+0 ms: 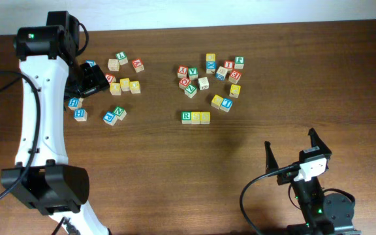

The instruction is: Spell out RSS

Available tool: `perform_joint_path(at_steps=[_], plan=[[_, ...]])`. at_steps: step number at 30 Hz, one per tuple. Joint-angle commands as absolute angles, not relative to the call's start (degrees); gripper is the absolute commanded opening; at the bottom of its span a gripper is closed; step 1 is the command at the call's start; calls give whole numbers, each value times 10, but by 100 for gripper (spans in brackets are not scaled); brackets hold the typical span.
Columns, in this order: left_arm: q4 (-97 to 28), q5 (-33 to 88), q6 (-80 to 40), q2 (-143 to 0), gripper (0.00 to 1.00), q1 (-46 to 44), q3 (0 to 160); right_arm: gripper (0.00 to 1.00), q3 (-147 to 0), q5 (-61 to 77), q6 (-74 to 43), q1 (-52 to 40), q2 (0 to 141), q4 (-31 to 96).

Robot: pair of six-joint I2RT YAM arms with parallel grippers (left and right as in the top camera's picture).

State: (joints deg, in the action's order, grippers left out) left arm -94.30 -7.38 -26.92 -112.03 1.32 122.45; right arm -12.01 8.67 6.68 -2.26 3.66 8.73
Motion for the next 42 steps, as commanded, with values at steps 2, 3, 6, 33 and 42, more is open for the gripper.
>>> perform_joint_path(at_steps=[2,3,6,33,42], plan=[[-944,-80,-278,-1121,99,15,1223,98,-114,63,71,-18,21,79],[-944,-80,-278,-1121,99,15,1223,98,-114,57,71,-18,20,79],[-944,-80,-278,-1121,99,15,1223,98,-114,42,71,-18,16,78],[-944,-80,-278,-1121,99,15,1223,98,-3,3,70,-17,2,-128],[-944,-80,-278,-1121,99,15,1223,98,-3,3,71,-17,2,-128]])
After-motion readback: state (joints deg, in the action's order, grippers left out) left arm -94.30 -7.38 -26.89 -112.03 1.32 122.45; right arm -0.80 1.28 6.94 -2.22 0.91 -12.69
